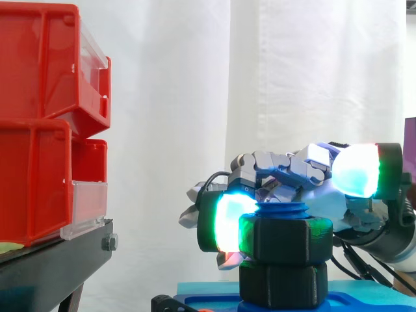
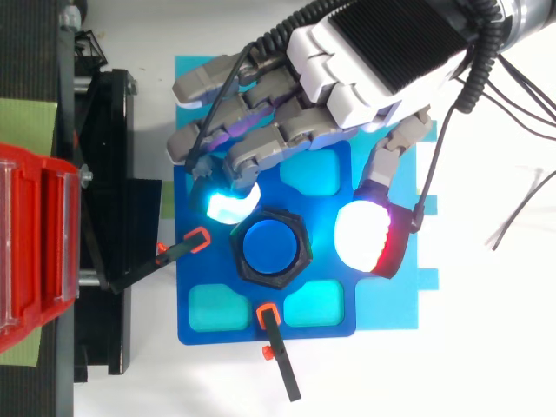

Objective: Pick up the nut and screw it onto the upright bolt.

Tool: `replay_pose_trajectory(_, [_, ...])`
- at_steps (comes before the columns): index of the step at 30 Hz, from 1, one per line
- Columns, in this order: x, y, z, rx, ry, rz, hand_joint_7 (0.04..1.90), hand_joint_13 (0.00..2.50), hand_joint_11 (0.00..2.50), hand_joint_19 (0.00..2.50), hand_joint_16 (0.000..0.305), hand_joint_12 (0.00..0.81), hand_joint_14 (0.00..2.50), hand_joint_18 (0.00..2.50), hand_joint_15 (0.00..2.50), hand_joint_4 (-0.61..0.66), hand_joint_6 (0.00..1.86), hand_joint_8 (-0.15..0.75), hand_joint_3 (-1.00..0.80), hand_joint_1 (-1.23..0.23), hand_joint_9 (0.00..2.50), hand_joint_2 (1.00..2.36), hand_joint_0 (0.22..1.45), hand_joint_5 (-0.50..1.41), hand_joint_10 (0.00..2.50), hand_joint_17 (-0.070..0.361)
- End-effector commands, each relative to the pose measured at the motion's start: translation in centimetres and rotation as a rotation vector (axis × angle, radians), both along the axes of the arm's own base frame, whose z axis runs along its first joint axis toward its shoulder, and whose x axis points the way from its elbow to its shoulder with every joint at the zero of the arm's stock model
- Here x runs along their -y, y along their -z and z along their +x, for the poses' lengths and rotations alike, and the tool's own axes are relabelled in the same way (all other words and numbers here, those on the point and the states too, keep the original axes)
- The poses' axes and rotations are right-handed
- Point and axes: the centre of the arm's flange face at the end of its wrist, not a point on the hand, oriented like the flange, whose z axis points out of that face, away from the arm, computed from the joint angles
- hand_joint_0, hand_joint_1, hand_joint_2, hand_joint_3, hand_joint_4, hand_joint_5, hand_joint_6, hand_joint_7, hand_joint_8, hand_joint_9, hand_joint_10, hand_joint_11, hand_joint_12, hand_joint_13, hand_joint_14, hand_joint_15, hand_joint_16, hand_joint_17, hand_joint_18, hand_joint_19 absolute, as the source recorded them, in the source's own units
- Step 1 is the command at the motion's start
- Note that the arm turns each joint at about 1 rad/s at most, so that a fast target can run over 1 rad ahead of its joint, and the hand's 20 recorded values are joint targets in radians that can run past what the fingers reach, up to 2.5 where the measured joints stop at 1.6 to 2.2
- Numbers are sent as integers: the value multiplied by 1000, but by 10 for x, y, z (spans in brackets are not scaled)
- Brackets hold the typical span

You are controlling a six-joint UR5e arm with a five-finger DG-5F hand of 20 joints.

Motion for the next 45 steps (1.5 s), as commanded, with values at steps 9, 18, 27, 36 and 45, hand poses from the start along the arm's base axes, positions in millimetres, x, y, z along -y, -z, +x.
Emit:
replay_pose_trajectory(9, [9, -9, 1, 6, -19, -5, 1457, 551, 0, 0, 27, 253, 0, 267, 0, 170, 503, 246, -500, -93, 858, 1000, 507, -16, 0, 60])
replay_pose_trajectory(18, [17, -25, 5, 29, -37, -15, 856, 526, 0, 0, 28, 257, 0, 262, 0, 244, 503, 216, -500, -88, 807, 1000, 501, -76, 0, 63])
replay_pose_trajectory(27, [13, -22, 5, 23, -49, -22, 734, 477, 0, 0, 29, 257, 0, 221, 0, 209, 502, 204, -500, -64, 747, 1000, 493, -92, 0, 66])
replay_pose_trajectory(36, [-10, -6, 5, 1, -22, -1, 726, 460, 0, 0, 30, 263, 0, 205, 0, 204, 502, 201, -500, -54, 725, 1000, 491, -96, 0, 68])
replay_pose_trajectory(45, [-18, 0, 5, -15, -17, 12, 741, 460, 0, 0, 30, 266, 0, 211, 0, 209, 502, 206, -500, -54, 725, 1000, 491, -98, 0, 68])
